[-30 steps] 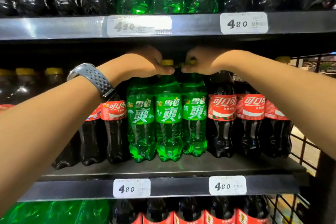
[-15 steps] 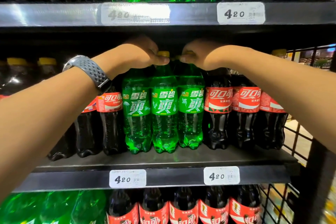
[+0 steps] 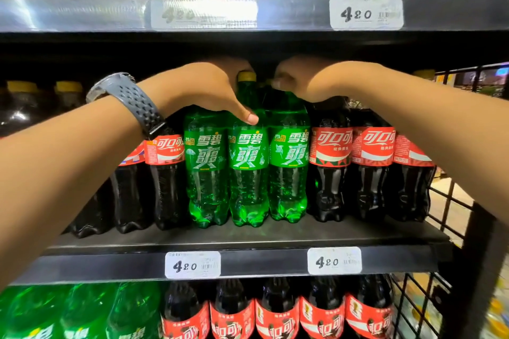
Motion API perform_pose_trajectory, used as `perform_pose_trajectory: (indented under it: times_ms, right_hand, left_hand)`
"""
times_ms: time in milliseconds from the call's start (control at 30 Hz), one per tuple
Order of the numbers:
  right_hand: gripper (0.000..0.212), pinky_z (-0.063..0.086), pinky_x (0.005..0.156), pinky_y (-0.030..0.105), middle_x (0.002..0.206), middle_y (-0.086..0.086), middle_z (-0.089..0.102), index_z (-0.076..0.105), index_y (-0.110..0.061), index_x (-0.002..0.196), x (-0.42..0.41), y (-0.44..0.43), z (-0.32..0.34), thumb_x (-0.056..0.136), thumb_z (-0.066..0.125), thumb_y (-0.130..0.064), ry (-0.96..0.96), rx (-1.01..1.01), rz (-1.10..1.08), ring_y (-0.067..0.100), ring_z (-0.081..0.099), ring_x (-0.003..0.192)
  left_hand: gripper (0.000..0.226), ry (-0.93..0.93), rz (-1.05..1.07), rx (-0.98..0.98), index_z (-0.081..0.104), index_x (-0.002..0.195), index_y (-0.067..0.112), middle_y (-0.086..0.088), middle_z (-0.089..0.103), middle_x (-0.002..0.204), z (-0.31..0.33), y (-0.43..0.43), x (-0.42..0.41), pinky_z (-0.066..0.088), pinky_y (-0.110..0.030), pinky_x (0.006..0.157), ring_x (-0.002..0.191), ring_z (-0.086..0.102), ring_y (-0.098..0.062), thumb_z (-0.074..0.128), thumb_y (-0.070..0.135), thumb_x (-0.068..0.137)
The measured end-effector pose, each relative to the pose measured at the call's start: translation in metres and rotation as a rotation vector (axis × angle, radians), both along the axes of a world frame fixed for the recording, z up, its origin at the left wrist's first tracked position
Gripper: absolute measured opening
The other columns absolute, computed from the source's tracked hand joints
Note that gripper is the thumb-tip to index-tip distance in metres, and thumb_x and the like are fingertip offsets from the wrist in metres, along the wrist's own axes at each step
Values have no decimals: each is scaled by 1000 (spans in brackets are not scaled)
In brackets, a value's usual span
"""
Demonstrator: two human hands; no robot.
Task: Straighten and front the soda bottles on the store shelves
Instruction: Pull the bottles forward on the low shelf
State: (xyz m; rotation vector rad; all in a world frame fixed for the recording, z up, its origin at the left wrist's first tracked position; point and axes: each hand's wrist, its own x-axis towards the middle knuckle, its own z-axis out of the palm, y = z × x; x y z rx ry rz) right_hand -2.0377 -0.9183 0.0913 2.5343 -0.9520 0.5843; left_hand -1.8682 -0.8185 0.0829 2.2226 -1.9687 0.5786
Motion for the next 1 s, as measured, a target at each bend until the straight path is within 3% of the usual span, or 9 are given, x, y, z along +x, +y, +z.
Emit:
perform_pose_trajectory:
  times_ms: [167,467,600,700,767,1000]
  right_hand:
    - [34,31,66,29,90,8,53,58,-6,106,-1,-1,0,101,40,-35,-4,8,11,24,49,78]
    - [37,32,66,29,89,10,55,59,-5,106,0,2,0,100,40,-36,13,-8,-18,25,50,78]
    - [35,42,73,32,104,13,61,60,-8,113,-4,4,3,100,42,-35,33,44,8,30,57,89]
    - [35,43,76,33,105,13,62,60,-9,114,-4,5,2,99,43,-36,23,48,4,30,58,91]
    - [36,42,74,32,104,13,62,60,-8,114,-3,5,2,99,43,-36,14,51,0,30,57,91]
    - [39,34,67,30,94,13,58,59,-5,105,-2,8,1,100,40,-38,1,41,-37,27,53,80]
  left_hand:
    - [105,44,-62,6,52,132,10,-10,65,115,0,-3,1,46,-42,96,106,60,-28,61,82,56]
    - [101,25,-70,-50,56,127,9,-9,68,101,-2,-7,-1,49,-43,89,96,62,-26,63,80,57]
    - [102,23,-64,-26,55,127,8,-9,69,104,-1,-7,2,48,-44,90,97,62,-26,62,81,56]
    - [93,21,-73,-16,54,115,10,-14,69,103,-2,-7,1,49,-45,89,96,63,-29,61,80,56]
    - [94,31,-79,-10,53,121,12,-16,69,95,-3,-7,0,49,-45,86,91,64,-29,61,80,56]
    - [102,48,-51,-53,55,129,8,-9,68,100,-5,-6,-1,49,-44,88,95,63,-26,61,81,58]
